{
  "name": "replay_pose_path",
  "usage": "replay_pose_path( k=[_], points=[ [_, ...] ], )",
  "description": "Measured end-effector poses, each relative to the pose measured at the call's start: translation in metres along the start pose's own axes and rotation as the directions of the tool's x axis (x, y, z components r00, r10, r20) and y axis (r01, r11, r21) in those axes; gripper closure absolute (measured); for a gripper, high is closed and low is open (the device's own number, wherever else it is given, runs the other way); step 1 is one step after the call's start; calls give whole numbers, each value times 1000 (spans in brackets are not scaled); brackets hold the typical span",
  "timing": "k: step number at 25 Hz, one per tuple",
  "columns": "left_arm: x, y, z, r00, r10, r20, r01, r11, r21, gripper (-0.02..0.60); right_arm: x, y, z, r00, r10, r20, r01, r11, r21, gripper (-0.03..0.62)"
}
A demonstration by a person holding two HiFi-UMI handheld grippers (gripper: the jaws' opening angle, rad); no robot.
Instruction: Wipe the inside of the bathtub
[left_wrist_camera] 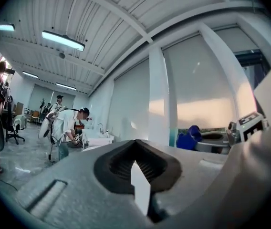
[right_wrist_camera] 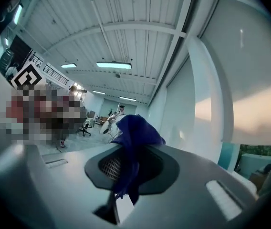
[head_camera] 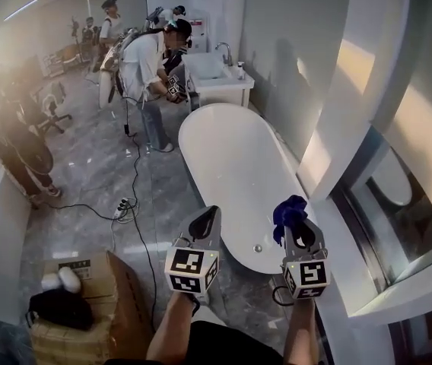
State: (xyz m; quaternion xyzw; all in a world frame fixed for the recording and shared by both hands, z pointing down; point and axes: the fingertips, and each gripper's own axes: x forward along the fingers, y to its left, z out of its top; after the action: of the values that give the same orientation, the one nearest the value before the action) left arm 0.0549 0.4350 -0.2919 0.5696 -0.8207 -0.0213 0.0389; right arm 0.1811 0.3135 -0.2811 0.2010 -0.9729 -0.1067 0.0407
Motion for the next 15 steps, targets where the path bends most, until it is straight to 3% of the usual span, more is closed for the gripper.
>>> replay_pose_path(
  k=[8,15],
  points=[
    [64,88,29,999,21,29,-20,1000,-11,577,116,18,30,999,42,15,-41,998,-46,533],
    [121,145,29,1000,-9,1,9,1000,-24,577,196,25,27,999,44,-13,-45,999,-28,533]
  ],
)
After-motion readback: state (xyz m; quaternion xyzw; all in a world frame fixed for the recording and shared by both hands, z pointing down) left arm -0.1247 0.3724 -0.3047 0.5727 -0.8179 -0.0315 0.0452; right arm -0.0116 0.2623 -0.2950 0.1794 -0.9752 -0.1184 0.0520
